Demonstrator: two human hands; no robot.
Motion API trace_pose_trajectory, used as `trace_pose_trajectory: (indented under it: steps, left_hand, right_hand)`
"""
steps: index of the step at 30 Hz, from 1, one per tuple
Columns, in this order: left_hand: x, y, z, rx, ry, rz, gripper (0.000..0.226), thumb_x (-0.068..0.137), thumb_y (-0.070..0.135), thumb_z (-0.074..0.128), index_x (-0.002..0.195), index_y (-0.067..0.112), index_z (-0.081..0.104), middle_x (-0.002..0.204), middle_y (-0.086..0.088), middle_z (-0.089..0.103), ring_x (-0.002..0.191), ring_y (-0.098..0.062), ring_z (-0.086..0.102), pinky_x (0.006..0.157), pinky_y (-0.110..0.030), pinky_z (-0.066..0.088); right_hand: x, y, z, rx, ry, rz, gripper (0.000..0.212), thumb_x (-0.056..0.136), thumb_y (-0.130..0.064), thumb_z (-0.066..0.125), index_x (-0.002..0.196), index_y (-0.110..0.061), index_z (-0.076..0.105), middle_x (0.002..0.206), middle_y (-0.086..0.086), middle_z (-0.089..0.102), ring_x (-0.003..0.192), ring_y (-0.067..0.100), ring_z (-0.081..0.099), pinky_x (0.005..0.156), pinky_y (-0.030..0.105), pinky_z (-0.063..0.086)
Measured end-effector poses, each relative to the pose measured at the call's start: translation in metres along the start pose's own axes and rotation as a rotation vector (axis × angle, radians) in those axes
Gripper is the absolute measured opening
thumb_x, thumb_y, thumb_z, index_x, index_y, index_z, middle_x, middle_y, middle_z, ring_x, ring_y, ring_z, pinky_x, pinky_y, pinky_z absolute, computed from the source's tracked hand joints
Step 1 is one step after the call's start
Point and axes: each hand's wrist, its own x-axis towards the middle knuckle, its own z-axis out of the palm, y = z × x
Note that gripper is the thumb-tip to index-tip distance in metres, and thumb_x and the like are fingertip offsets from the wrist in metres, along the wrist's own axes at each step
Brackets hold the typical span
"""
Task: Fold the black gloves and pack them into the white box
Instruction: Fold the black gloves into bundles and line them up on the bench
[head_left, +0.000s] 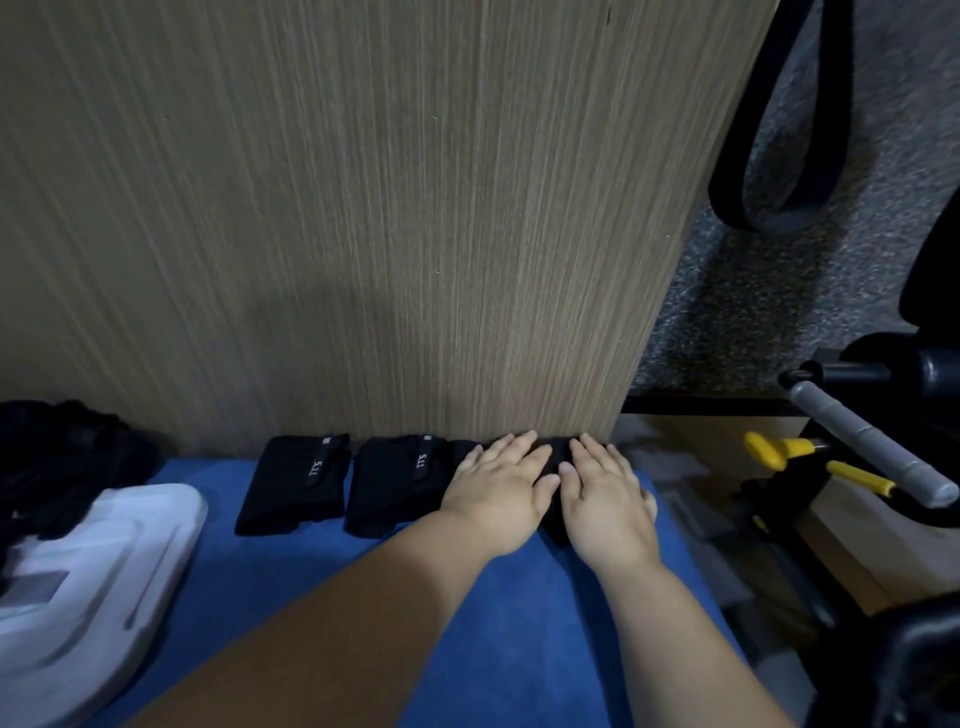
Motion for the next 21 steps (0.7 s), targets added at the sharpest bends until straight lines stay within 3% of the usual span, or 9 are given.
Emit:
trace_pose_trajectory:
  steps: [11,16,21]
  left_hand:
    - [-0.005,0.006,-0.001,-0.014,0.018,-0.026,0.052,0.103,0.042,0.019,0.152,0.028,0.014,0.161,0.008,-0.003,0.148,-0.013,-0.002,0.120,-0.036,-0.002]
    - [-0.013,0.006,-0.013,-0.002,0.086,-0.021,0.051,0.104,0.034,0.024,0.152,0.023,0.016,0.162,0.003,0.000,0.148,-0.014,0.000,0.119,-0.033,0.000]
    - [-0.034,-0.007,-0.034,-0.048,0.156,-0.015,0.050,0.103,0.031,0.030,0.151,0.019,0.022,0.161,0.004,0.010,0.147,-0.013,0.006,0.119,-0.030,0.004]
  right_hand:
    - [-0.002,0.000,0.002,0.038,0.020,0.003,0.047,0.103,-0.040,0.024,0.148,-0.030,0.031,0.157,-0.016,0.020,0.145,0.006,0.010,0.114,0.041,0.016]
    - [-0.004,0.000,0.000,0.082,0.186,-0.047,0.044,0.102,-0.038,0.026,0.144,-0.030,0.040,0.154,-0.015,0.029,0.145,0.006,0.013,0.112,0.040,0.013]
    - [-0.014,-0.009,-0.004,0.077,0.393,-0.081,0.051,0.094,-0.043,0.026,0.131,-0.027,0.057,0.147,-0.008,0.043,0.142,0.014,0.023,0.109,0.049,0.019]
